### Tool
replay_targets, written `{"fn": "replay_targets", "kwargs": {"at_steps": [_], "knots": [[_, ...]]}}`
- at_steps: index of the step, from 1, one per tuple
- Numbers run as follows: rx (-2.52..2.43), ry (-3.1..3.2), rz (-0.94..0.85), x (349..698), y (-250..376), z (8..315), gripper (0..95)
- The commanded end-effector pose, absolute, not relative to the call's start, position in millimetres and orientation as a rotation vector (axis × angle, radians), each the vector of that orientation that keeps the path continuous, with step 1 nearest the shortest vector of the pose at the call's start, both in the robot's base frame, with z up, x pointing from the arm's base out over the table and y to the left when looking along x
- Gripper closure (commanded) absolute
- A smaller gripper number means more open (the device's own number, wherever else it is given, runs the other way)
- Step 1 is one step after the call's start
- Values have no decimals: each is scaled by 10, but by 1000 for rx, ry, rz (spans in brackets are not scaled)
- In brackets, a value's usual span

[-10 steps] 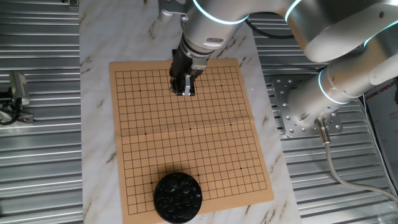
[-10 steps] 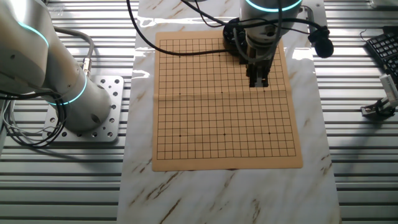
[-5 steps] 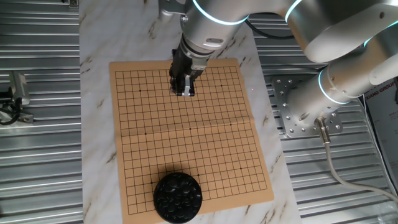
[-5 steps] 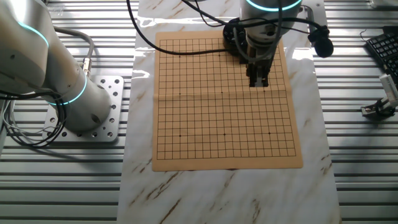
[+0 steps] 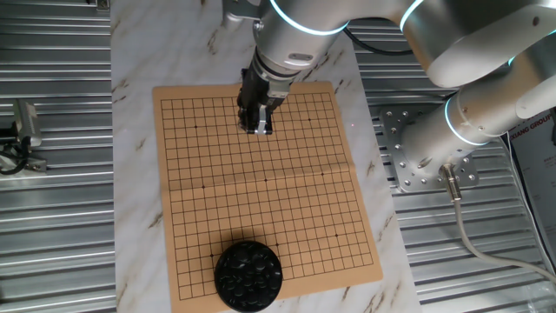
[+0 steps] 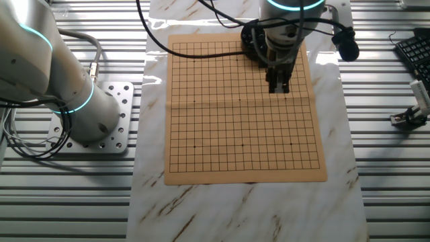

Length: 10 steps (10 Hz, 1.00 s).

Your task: Play the first move as black on the 3-4 point in the upper right corner of the Go board

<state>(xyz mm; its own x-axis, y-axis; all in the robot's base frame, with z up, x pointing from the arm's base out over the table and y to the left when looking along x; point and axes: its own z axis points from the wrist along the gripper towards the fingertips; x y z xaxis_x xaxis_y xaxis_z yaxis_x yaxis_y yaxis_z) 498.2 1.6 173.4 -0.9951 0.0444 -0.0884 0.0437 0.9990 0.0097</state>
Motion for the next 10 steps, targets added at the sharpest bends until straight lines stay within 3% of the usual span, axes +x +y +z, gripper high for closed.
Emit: {"fn": "replay_targets", "kwargs": {"at_steps": [1, 10], "knots": [[72, 3058, 9, 4983, 19, 1735, 950], [183, 3079, 0, 4973, 107, 1733, 950]]}}
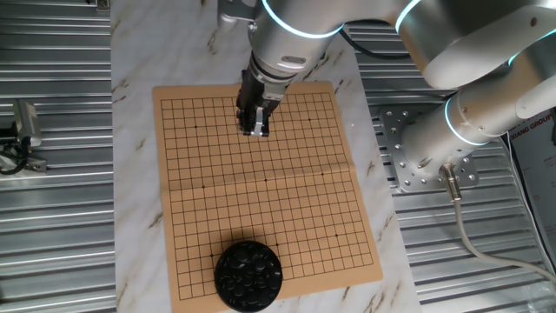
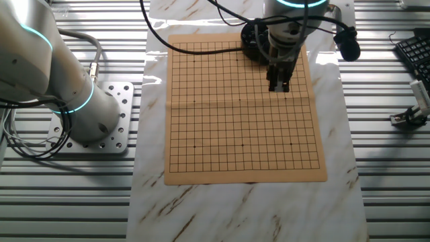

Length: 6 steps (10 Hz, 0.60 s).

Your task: Play the first move as black on the 3-4 point in the upper right corner of the Go board

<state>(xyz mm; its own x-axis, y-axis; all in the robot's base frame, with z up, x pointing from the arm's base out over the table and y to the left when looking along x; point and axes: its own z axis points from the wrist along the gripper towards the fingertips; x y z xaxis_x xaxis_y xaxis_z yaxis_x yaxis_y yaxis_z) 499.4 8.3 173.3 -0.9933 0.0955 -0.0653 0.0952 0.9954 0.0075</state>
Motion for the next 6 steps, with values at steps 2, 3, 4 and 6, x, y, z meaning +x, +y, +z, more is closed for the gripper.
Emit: {"fn": "replay_targets", "kwargs": {"at_steps": [2, 3, 4, 6], "knots": [[214, 3071, -6, 4982, 218, 1674, 950], [215, 3068, -20, 4987, 261, 1648, 950], [211, 3067, -21, 4988, 284, 1639, 950], [178, 3060, -17, 4984, 286, 1645, 950]]}}
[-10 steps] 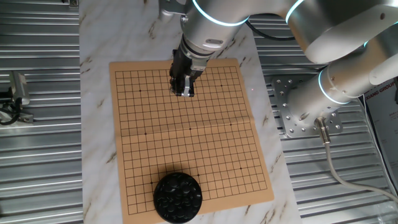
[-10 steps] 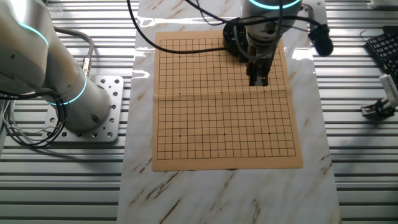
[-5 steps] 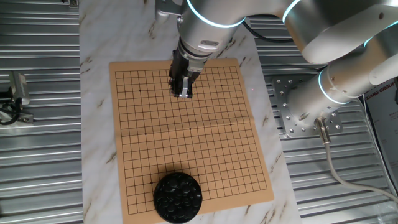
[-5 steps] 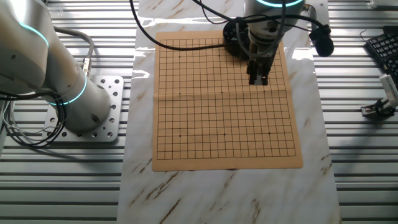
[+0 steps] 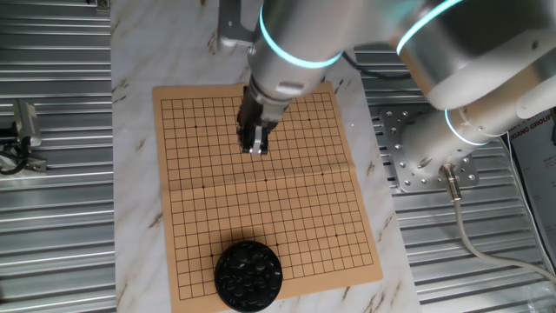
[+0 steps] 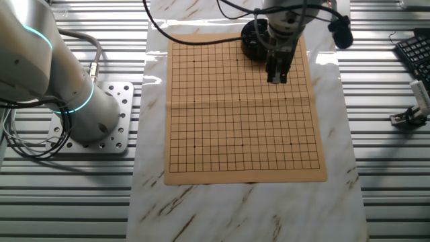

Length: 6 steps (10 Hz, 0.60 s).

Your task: Play the first move as black on the 3-4 point in the upper right corner of the Go board

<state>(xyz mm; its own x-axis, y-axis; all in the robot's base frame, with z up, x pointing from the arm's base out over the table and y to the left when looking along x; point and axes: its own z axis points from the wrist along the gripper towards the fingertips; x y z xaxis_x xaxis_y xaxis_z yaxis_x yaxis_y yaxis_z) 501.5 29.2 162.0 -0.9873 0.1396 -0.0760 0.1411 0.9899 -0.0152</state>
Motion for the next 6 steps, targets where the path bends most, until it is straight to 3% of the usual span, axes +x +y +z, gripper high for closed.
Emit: {"fn": "replay_targets", "kwargs": {"at_steps": [1, 6], "knots": [[167, 3060, -18, 4985, 286, 1645, 950], [130, 3080, -4, 5010, 301, 1649, 950]]}}
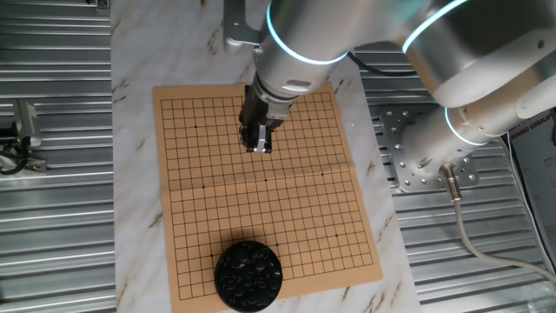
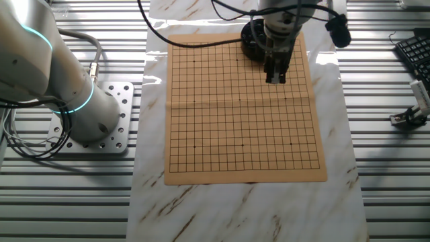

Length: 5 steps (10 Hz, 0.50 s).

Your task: Play the first move as black on the 3-4 point in the upper right corner of the Go board

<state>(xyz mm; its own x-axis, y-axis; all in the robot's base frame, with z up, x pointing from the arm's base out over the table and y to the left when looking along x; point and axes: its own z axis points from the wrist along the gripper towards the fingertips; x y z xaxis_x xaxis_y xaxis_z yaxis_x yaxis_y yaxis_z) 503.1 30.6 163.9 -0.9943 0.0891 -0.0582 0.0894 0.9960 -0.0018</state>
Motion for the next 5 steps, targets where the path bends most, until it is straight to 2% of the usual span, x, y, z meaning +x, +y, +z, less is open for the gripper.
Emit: {"fn": "replay_targets", "kwargs": {"at_steps": [1, 5], "knots": [[121, 3083, -2, 5013, 303, 1650, 950], [60, 3089, 8, 5012, 303, 1650, 950]]}}
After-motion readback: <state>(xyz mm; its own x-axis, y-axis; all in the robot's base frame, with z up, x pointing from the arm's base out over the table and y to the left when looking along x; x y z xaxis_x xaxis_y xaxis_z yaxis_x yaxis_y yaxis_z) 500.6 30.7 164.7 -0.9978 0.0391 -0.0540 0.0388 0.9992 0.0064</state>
